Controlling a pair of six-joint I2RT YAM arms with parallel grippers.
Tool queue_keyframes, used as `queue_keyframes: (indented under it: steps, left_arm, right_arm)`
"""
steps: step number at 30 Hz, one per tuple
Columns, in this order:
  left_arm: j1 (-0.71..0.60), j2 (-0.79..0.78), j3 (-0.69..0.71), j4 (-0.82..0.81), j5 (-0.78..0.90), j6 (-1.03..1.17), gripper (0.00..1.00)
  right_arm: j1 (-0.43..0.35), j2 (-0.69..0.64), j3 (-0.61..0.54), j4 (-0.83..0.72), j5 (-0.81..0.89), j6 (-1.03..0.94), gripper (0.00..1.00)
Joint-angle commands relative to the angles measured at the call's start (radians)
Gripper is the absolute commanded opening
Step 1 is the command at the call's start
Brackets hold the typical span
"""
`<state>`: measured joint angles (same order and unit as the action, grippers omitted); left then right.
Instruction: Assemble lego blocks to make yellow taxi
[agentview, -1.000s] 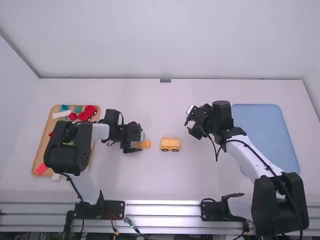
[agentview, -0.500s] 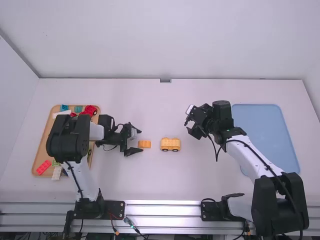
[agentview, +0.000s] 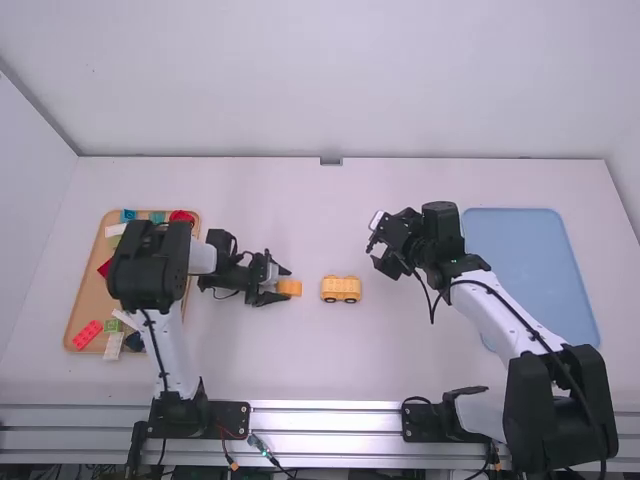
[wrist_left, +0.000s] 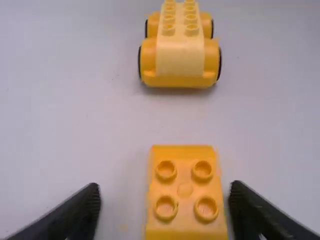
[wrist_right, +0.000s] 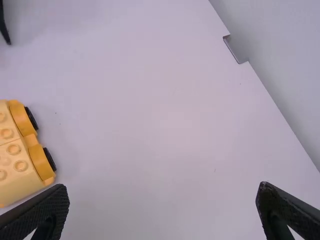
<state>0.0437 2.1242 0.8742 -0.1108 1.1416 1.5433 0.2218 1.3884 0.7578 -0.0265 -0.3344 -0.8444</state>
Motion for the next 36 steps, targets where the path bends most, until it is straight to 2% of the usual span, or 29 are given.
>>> queue_keyframes:
  steps: [1, 2, 6, 11, 17, 20, 23, 24, 26, 29, 31, 36]
  left_arm:
    - [-0.003, 0.017, 0.004, -0.008, 0.003, 0.011, 0.44]
    - [-0.004, 0.017, 0.004, -0.006, 0.004, 0.011, 0.41]
    - [0.0, 0.017, 0.003, 0.006, -0.004, 0.01, 0.4]
    - [0.002, 0.009, 0.002, 0.013, -0.008, 0.01, 0.24]
    - [-0.011, -0.033, 0.003, -0.025, -0.092, -0.007, 0.23]
    - [-0.011, -0.05, 0.003, -0.027, -0.087, -0.039, 0.15]
    - [-0.011, -0.073, 0.003, -0.056, -0.077, -0.024, 0.21]
    - [-0.01, -0.085, 0.003, -0.062, -0.08, -0.028, 0.26]
    - [-0.011, -0.095, 0.003, -0.061, -0.085, -0.028, 0.24]
    - [-0.009, -0.121, 0.003, -0.062, -0.081, -0.037, 0.19]
    - [-0.021, -0.136, 0.003, -0.062, -0.076, -0.066, 0.16]
    - [-0.064, -0.176, 0.003, -0.061, -0.084, -0.098, 0.09]
  right_arm:
    - [0.002, -0.016, -0.006, -0.003, -0.008, 0.003, 0.99]
    - [0.002, -0.016, -0.006, -0.003, -0.008, 0.003, 0.99]
    - [0.002, -0.016, -0.006, -0.003, -0.008, 0.003, 0.99]
    - [0.002, -0.016, -0.006, -0.002, -0.008, 0.003, 0.99]
    - [0.002, -0.016, -0.006, 0.025, -0.005, 0.002, 0.99]
    - [0.002, -0.016, -0.006, 0.024, -0.008, 0.004, 0.99]
    - [0.002, -0.016, -0.006, 0.0, -0.015, 0.01, 0.99]
    - [0.002, -0.013, -0.008, -0.011, -0.047, 0.001, 0.99]
    - [-0.008, -0.004, -0.015, -0.013, -0.116, -0.031, 0.99]
    - [-0.06, 0.076, -0.043, 0.04, -0.377, -0.114, 0.99]
    - [-0.087, 0.14, -0.059, 0.095, -0.492, -0.114, 0.99]
    - [-0.102, 0.3, -0.098, 0.243, -0.666, -0.133, 0.99]
